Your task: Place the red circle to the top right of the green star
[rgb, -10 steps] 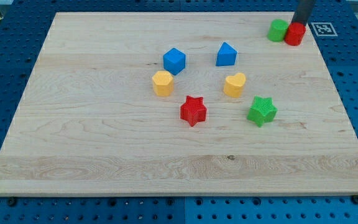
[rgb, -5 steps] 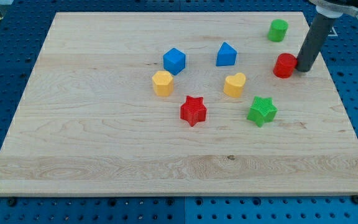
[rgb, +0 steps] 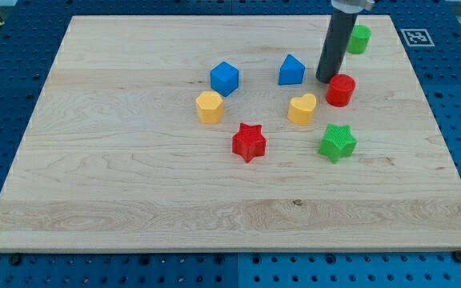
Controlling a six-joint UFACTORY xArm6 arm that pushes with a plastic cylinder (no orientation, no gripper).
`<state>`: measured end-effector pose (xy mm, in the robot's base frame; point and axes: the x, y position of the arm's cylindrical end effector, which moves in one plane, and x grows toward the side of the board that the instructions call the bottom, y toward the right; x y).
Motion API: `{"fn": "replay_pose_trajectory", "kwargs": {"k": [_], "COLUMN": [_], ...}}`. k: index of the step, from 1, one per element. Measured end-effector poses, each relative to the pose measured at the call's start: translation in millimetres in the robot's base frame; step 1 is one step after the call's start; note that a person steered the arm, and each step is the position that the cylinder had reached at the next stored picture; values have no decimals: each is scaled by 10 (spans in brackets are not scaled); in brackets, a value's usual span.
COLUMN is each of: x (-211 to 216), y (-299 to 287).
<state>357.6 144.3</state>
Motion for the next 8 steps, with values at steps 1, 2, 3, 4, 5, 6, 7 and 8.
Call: {"fn": "replay_pose_trajectory", "kwargs": {"k": [1, 2, 3, 4, 5, 6, 7, 8], "x": [132, 261, 368, 248, 240, 363, 381, 327], "y": [-9, 66, 297, 342, 346, 404, 435, 526]}}
